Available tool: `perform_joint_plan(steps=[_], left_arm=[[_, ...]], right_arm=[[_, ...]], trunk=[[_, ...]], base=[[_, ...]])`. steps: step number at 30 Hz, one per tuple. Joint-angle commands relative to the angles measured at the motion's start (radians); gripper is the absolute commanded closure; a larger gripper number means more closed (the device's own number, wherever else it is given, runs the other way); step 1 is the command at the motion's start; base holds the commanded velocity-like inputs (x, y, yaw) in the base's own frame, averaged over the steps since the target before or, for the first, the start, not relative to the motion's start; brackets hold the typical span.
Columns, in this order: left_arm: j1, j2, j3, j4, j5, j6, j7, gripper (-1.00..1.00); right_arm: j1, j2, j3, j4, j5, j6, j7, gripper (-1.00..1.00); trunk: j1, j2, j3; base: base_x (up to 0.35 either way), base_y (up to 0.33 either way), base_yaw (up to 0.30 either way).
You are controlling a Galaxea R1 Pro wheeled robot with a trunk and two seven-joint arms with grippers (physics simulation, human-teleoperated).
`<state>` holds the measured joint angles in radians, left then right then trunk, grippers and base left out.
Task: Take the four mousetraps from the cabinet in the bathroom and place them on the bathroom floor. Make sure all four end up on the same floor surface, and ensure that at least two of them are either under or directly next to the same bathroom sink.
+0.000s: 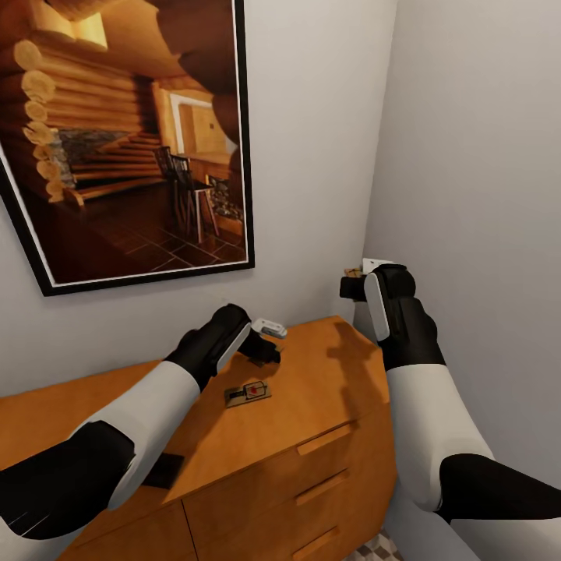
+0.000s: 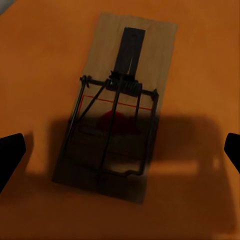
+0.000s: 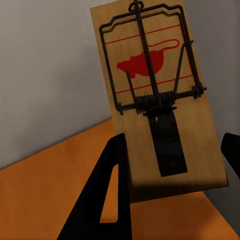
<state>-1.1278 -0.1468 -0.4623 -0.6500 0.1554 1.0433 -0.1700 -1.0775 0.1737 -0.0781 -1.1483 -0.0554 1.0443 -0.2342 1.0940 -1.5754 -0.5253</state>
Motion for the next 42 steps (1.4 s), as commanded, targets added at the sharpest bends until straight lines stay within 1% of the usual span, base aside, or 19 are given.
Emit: perform_joint_plan(steps=[1,9,42], left_arm=[[-0.001,0.001,-0.003,0.002,0.01,0.004,0.006,-1.0],[-0.001,0.002,-0.003,0.015,0.01,0.004,0.006,-1.0],[-0.001,0.004,-0.003,0.022,0.01,0.004,0.006,-1.0]], right_arm=[[-0.001,0.001,-0.002,-0.001,-0.006,0.003,-0.006,1.0],[-0.001,0.001,-0.002,-0.002,-0.005,0.003,-0.006,1.0],[-0.001,-0.001,-0.002,-0.002,-0.005,0.003,-0.005,1.0]], trunk=[[0.0,-0.001,-0.001],[0.0,-0.001,-0.001],[0.0,-0.001,-0.001]], base=[[0.0,0.0,0.0],[0.0,0.0,0.0],[0.0,0.0,0.0]])
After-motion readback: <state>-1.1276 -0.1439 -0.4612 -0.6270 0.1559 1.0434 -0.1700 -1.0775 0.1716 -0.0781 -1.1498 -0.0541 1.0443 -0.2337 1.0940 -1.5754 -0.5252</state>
